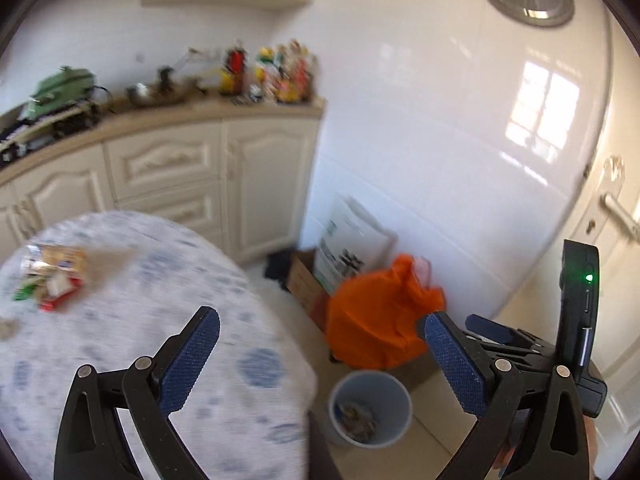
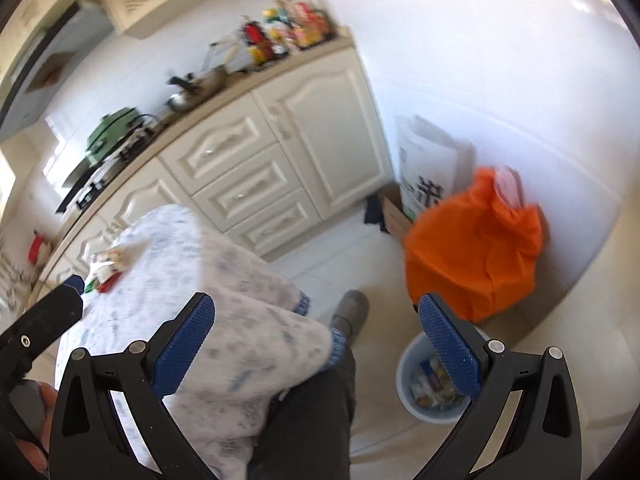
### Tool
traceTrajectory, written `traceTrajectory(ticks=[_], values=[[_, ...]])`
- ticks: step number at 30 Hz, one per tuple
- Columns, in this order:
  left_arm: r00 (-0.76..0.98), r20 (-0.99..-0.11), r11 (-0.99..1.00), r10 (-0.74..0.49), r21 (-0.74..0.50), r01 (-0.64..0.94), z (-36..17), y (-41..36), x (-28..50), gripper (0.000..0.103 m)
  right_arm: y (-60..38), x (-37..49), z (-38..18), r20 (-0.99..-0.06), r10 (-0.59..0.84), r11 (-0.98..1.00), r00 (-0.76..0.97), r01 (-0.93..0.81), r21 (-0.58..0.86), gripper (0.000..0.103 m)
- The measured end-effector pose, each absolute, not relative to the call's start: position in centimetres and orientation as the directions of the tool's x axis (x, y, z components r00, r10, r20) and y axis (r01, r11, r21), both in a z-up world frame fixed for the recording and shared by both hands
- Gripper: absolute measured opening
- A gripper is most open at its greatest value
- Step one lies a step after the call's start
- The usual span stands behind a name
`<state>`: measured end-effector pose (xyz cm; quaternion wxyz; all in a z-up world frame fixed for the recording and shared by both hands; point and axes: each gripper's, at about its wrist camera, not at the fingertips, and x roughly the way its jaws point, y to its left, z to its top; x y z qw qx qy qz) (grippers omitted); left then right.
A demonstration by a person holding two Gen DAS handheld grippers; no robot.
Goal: Collect trash
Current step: 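Return both tools to the table above the remaining trash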
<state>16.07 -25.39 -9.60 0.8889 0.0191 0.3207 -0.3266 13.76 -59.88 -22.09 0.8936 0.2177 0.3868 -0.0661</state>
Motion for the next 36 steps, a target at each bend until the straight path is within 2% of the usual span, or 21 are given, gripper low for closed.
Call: traceTrajectory(ticks=[9,18,21,27,36], values=[[0.741,-0.469,0.869,-0.481,-0.141,0.475,-6.8,-13.0,11.7,0.102,-50.5,15.4,-15.8,-0.626,0.111,0.951,0.772,0.1,0.291,0.103],[0.874,-0.415,0.967,-0.251,-0.062,0.248,-6.9,-2.9,9.1,0.102,-39.7,16.4,-11.9,-0.538,0.236,0.965,0.81,-0.132,0.225,0.103],[0.894,-0.41,0.983,-0.181,-0.04,0.181,-7.0,-0.5,8.3,0.102,-36.4,17.4,-12.4,-0.578,0.272,0.962,0.769,-0.193,0.195,0.103],[0.906,-0.415,0.996,-0.086,-0.032,0.08,-7.6,2.3,7.9,0.102,-31.9,18.4,-13.5,-0.602,0.321,0.947,0.731,-0.26,0.19,0.103],[0.887,-0.46,0.999,-0.043,-0.041,0.027,-8.2,3.2,11.2,0.102,-28.2,20.2,-14.7,-0.619,0.291,0.953,0.73,-0.28,0.117,0.103]])
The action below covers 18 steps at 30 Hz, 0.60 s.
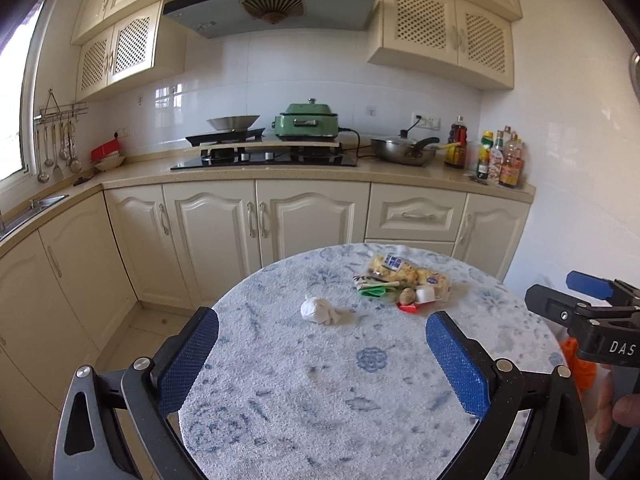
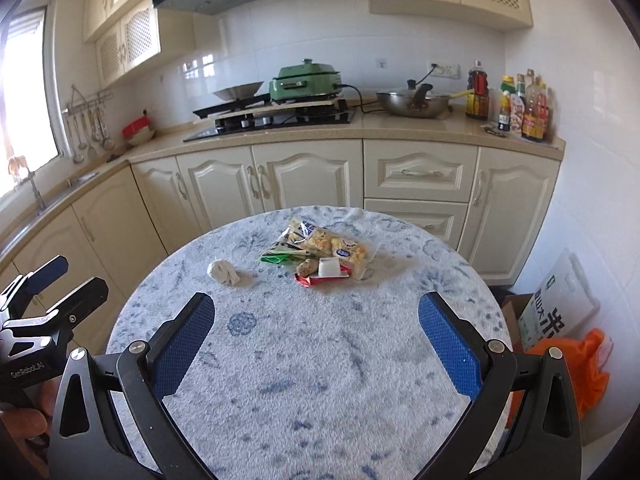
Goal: Collect trash
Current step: 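Return both tools to the table above the remaining trash, then grasp the white tissue ball with the left tool while the right tool grasps the white yogurt cup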
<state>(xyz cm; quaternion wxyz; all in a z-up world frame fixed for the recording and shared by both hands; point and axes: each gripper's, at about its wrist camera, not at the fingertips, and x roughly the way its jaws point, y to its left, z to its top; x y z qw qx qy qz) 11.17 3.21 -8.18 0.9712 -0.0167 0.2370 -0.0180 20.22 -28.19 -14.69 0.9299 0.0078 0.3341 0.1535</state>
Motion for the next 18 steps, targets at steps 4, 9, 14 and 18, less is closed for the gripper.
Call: traceTrajectory(ticks=[4,9,14,18], values=[[0.872,-0.487,0.998,-0.046,-0.049,0.025,-8.8,3.9,13.7,0.102,-27.2,21.5,-15.3,-0.635,0.297,0.948,0.713,-0.3,0.107,0.103],[0.849,-0.527,0.999,-0.034,-0.033,0.019,-10.0,4.4,17.7,0.102,-26.3,24.2,-16.8,-0.668,0.272,0.951,0.693,-0.298,0.078,0.103],[0.807,-0.59,1.0,-0.015,-0.012,0.01,-12.3,4.5,24.1,0.102,-25.4,28.0,-19.4,-0.717,0.261,0.95,0.646,-0.305,0.07,0.098],[0.766,-0.643,1.0,-0.005,0.019,0.022,-14.8,4.1,29.1,0.102,-24.8,31.5,-22.3,-0.767,0.257,0.948,0.588,-0.306,0.084,0.081]])
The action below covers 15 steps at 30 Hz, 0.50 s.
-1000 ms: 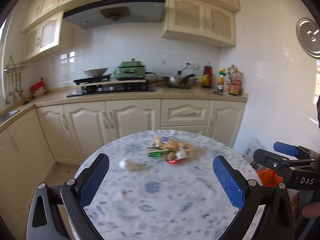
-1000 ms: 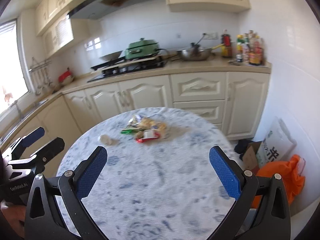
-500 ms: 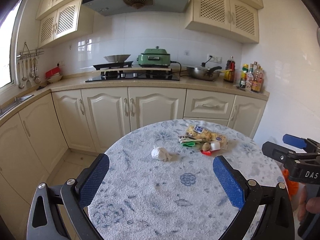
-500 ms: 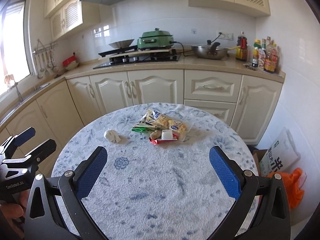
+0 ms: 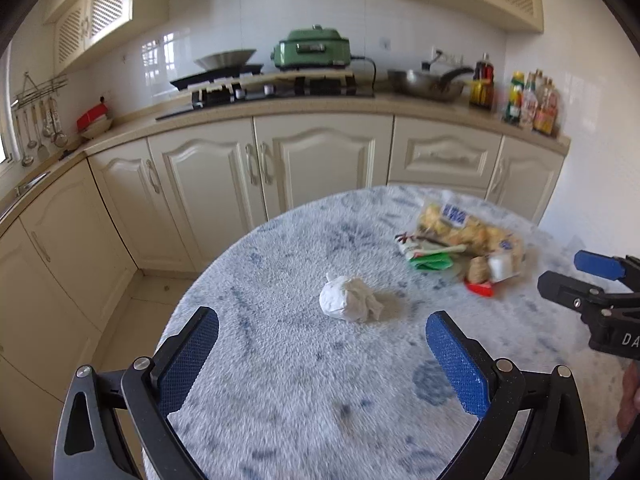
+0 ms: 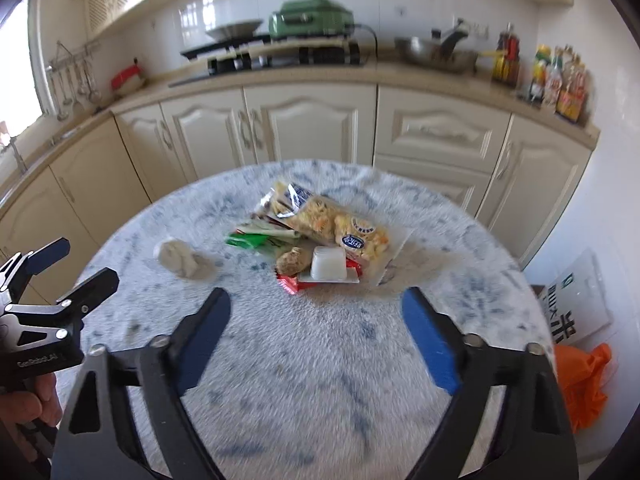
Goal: Collect trash
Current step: 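Grasp the white tissue ball with the left tool while the right tool grasps the white yogurt cup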
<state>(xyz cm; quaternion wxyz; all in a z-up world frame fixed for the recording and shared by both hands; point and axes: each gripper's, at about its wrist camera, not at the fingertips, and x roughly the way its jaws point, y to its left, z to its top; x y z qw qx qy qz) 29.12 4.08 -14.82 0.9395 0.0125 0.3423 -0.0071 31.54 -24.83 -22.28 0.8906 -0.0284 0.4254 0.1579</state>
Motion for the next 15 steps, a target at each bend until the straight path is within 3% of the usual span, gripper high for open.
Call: traceTrajectory(ticks=[6,9,11,13,15], values=[[0.7,-0.714,0.999,-0.005,0.025,0.032,-18.3,3.7,35.8,0.1,-24.7,35.4,-25.7,-0.807,0.265,0.951,0.528,-0.283,0.127,0.067],[0.68,-0.733,0.999,-0.035,0.003,0.054,-19.5,3.6,37.9,0.091,-24.9,36.7,-26.6,-0.812,0.266,0.953,0.519,-0.267,0.142,0.063],[0.661,-0.748,0.997,-0.06,-0.015,0.074,-20.1,3.5,39.0,0.078,-24.7,37.4,-27.3,-0.818,0.274,0.951,0.506,-0.269,0.152,0.061],[0.639,-0.762,0.994,-0.103,-0.051,0.099,-20.4,3.6,39.8,0.045,-24.5,37.9,-27.7,-0.82,0.276,0.95,0.501,-0.273,0.153,0.056],[0.638,-0.762,0.993,-0.11,-0.057,0.104,-20.5,3.6,40.0,0.038,-24.3,38.4,-28.5,-0.829,0.277,0.948,0.486,-0.279,0.153,0.048]])
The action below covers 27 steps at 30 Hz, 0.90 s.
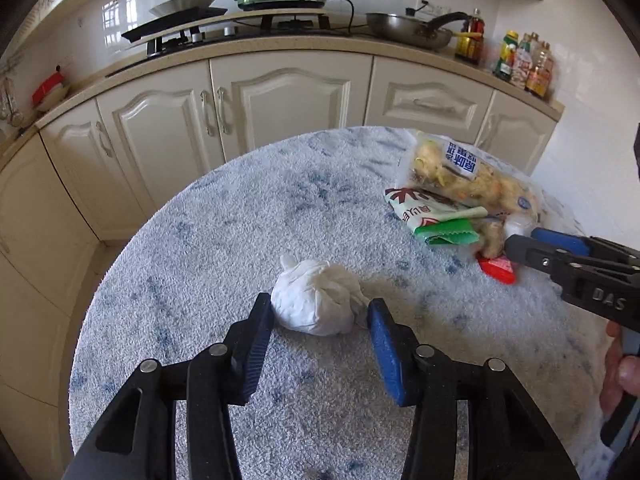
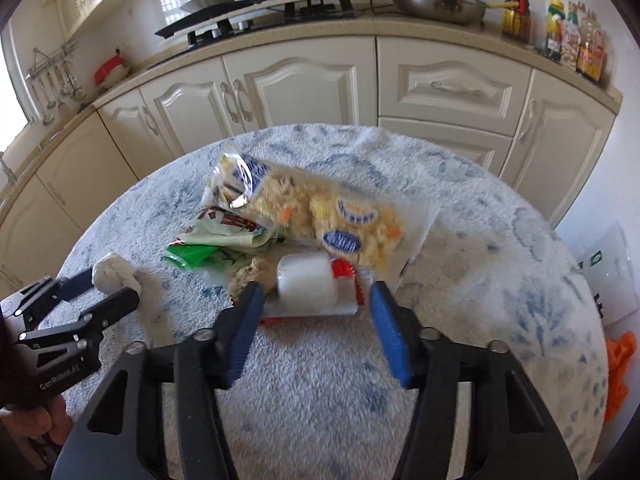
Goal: Collect trash
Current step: 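Grasp the white tissue ball with the left tool while the right tool grasps the white yogurt cup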
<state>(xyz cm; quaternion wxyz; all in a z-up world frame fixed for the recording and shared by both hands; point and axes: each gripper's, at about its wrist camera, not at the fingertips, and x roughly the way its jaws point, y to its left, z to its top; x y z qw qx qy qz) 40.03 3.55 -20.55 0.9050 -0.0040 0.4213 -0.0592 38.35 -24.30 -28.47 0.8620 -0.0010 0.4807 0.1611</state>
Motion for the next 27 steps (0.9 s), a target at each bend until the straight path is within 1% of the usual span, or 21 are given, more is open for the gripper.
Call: traceTrajectory(ticks=[1,6,9,11,12,14,17,19,24,25,27], values=[[0.637,-0.76,0.991,-0.127,-0.07,0.114,-20.5,3.6,40.3,0.03,-24.3,38.4,-28.6,-0.829,0.274,0.948,0.488,-0.279,0.15,0.048],[0.641,-0.751,0.987,-0.157,-0.102,0.122,-20.2,4.5,40.8,0.029,-25.1,38.1,-28.5,-0.817,0.309,0.942,0.487,-0.273,0.193,0.047],[0.643,-0.748,0.986,-0.162,-0.103,0.128,-20.4,4.6,40.6,0.029,-25.2,37.6,-27.8,-0.81,0.312,0.94,0.497,-0.285,0.187,0.047],[0.646,-0.746,0.986,-0.164,-0.104,0.13,-20.5,4.6,40.3,0.029,-25.1,37.7,-27.6,-0.809,0.307,0.941,0.502,-0.287,0.179,0.048],[0.647,-0.745,0.986,-0.164,-0.105,0.129,-20.5,4.6,40.1,0.029,-24.9,38.0,-27.7,-0.815,0.292,0.944,0.5,-0.287,0.162,0.052],[0.647,-0.745,0.986,-0.164,-0.108,0.126,-20.7,4.5,39.9,0.029,-24.6,38.6,-28.1,-0.825,0.281,0.945,0.491,-0.292,0.147,0.053],[0.648,-0.743,0.986,-0.167,-0.112,0.126,-20.6,4.4,39.4,0.029,-24.4,39.6,-28.9,-0.826,0.312,0.934,0.468,-0.309,0.178,0.053],[0.652,-0.74,0.986,-0.165,-0.113,0.122,-20.6,4.1,38.9,0.029,-24.4,39.9,-29.0,-0.822,0.325,0.928,0.469,-0.325,0.182,0.048],[0.665,-0.727,0.985,-0.172,-0.121,0.122,-20.5,4.0,37.9,0.028,-24.7,39.3,-29.0,-0.815,0.342,0.919,0.468,-0.347,0.187,0.048],[0.667,-0.724,0.984,-0.176,-0.125,0.124,-20.4,4.0,37.6,0.028,-25.0,38.9,-28.8,-0.812,0.344,0.919,0.471,-0.346,0.188,0.041],[0.669,-0.72,0.983,-0.184,-0.133,0.128,-20.2,4.0,36.8,0.028,-25.4,37.9,-28.3,-0.806,0.349,0.919,0.478,-0.345,0.193,0.04]])
